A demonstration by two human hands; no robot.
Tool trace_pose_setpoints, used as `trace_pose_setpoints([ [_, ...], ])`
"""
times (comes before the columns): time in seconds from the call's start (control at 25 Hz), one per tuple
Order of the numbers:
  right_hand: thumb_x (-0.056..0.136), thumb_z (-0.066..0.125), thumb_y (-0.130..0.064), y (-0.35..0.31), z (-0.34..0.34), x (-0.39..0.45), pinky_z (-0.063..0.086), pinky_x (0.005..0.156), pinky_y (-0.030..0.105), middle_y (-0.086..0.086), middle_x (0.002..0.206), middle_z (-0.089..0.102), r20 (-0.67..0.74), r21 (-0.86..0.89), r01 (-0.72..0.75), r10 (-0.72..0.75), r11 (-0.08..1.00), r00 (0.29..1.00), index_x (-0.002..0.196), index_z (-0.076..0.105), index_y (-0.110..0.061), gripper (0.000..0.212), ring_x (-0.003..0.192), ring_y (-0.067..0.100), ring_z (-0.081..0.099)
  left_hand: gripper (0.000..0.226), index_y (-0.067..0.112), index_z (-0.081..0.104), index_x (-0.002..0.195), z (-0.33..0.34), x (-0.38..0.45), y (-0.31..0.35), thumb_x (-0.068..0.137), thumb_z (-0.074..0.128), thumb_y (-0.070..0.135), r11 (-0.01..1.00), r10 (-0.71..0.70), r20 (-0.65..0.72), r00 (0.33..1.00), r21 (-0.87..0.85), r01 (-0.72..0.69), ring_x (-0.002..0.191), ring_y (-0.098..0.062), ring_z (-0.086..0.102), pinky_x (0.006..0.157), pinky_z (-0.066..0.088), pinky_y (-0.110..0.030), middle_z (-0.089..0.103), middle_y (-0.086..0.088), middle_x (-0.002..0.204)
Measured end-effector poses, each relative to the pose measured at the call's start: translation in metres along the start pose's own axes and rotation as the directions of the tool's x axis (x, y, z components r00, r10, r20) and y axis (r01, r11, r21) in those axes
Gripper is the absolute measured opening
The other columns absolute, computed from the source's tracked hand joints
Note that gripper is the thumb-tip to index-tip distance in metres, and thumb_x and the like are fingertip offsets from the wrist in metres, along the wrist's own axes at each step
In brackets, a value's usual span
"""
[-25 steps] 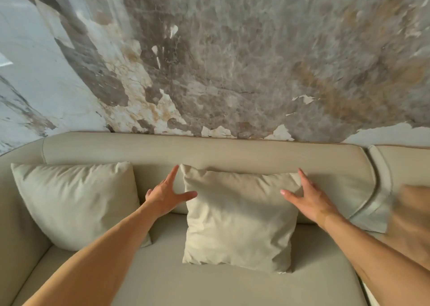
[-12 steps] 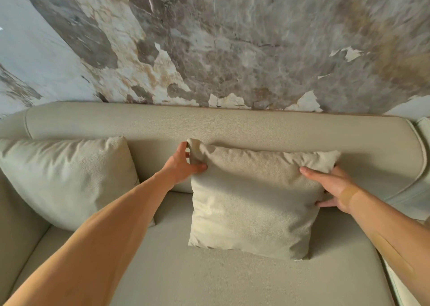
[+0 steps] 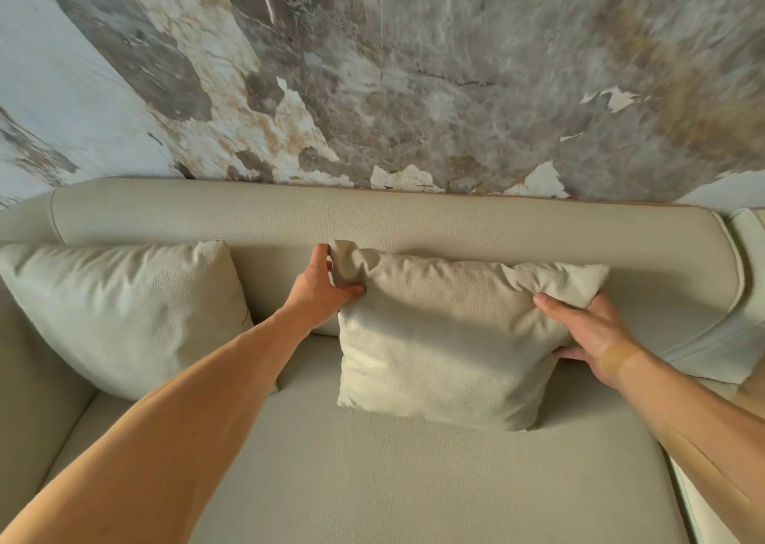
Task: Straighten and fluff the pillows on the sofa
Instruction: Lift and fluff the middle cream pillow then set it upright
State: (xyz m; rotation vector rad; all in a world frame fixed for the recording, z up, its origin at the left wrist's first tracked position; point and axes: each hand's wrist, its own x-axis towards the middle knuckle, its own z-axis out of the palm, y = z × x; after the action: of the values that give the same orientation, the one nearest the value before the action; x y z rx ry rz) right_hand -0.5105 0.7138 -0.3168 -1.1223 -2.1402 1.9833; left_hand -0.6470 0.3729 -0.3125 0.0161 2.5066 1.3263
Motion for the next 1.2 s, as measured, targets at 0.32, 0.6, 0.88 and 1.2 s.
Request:
trace_pose_setpoints([
  [0.32,0.059,0.084,-0.048,0.012,0.001,-0.012,0.052,0.090,0.052,-0.013,0.127,0.056,-0.012,0.053,0.007,-0.007,0.999,1.000,0.124,0.044,-0.033,0.079,0.117,0.015,0.054,0.075,0.023,0.035,0.139,0.003,-0.003,-0.008,0.079,0.079,0.023,0.998,-0.051,0.045,0.998,-0.046,0.053,0.118,-0.030,0.054,0.099,0.049,-0.052,0.052,-0.001,0.128],
  [0.6,0.050,0.092,-0.038,0.068,-0.015,-0.019,0.050,0.088,0.050,-0.019,0.117,0.054,0.159,-0.113,-0.126,0.143,0.986,0.977,0.136,0.029,-0.046,0.108,0.110,0.013,0.055,0.073,0.036,0.039,0.142,0.007,-0.031,-0.068,0.081,0.077,0.029,0.965,-0.175,0.157,0.972,-0.169,0.201,0.106,-0.004,0.058,0.083,0.051,-0.031,0.054,0.010,0.132],
  [0.88,0.057,0.088,0.003,0.194,-0.002,0.035,0.044,0.099,0.040,0.006,0.123,0.062,0.133,-0.440,-0.124,0.202,0.889,0.970,0.136,0.041,-0.016,0.093,0.117,0.028,0.056,0.071,0.020,0.041,0.147,0.079,-0.017,-0.182,0.082,0.071,0.009,0.916,-0.303,0.285,0.909,0.349,0.196,0.086,-0.018,0.061,0.087,0.047,-0.029,0.054,0.001,0.141],
  [1.2,0.072,0.080,-0.021,0.253,0.008,0.067,0.038,0.052,0.029,0.008,0.063,0.062,-0.079,-0.764,-0.095,0.054,0.638,0.995,0.070,0.055,-0.011,0.027,0.058,0.027,0.058,0.027,0.021,0.053,0.079,0.125,0.011,-0.248,0.078,0.080,0.025,0.852,-0.218,0.111,0.970,0.506,0.133,0.074,-0.023,0.054,0.064,0.040,-0.030,0.059,-0.001,0.079],
])
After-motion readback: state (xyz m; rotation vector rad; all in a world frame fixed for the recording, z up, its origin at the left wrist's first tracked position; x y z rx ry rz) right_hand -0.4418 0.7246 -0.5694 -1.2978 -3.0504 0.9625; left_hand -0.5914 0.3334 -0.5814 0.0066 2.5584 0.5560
